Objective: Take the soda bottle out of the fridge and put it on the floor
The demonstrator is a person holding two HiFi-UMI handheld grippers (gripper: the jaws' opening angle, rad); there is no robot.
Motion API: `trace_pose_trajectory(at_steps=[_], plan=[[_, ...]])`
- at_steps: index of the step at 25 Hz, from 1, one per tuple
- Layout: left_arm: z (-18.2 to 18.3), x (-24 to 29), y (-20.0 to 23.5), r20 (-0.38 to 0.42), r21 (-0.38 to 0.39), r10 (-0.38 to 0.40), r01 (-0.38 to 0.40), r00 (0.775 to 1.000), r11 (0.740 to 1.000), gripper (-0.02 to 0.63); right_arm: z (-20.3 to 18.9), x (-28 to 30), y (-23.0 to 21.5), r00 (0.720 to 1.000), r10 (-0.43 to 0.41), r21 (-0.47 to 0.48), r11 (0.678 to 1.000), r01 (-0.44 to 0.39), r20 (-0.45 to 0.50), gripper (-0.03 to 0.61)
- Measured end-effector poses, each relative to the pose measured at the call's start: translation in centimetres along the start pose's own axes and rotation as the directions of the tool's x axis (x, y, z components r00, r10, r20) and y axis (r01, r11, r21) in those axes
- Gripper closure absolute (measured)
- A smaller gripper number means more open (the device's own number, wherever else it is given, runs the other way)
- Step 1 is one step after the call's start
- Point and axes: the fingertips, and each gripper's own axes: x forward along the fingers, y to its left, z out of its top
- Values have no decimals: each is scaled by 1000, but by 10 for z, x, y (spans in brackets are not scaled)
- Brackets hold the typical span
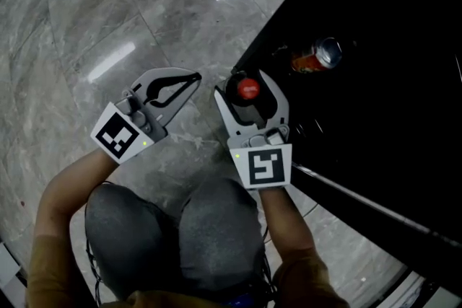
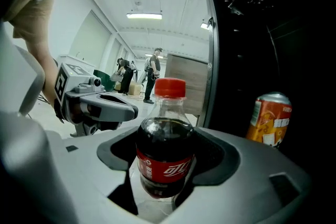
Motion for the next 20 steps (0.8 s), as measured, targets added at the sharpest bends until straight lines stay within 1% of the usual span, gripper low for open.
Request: trace_pose_trajectory(at_steps=[3,7,10,13,17,20], plan=[[-17,-7,-5,-5,-14,3,-3,1000,1000,614,-13,5,11,999,32,-6,999,-32,-11,279],[-48,-9,-21,-56,-16,-17,17,998,1000,614,-35,6,23,997,65,-18,998,-66,-48,279],[-69,-9,-26,-76,-71,3,-9,997,997,614,-53,2,27,994,74,-6,997,-75,-75,279],[-81,-8,-32,-81,-96,14,-22,997,995,614,-73,-4,32,991,82,0,997,-82,-105,279],[-91,-5,-44,-108,-82,0,-8,994,997,614,-101,-8,42,985,91,35,996,-87,-143,279],[-103,-3,-40,-109,-99,25,-36,994,994,614,-118,-9,48,980,107,43,994,-101,-169,279]])
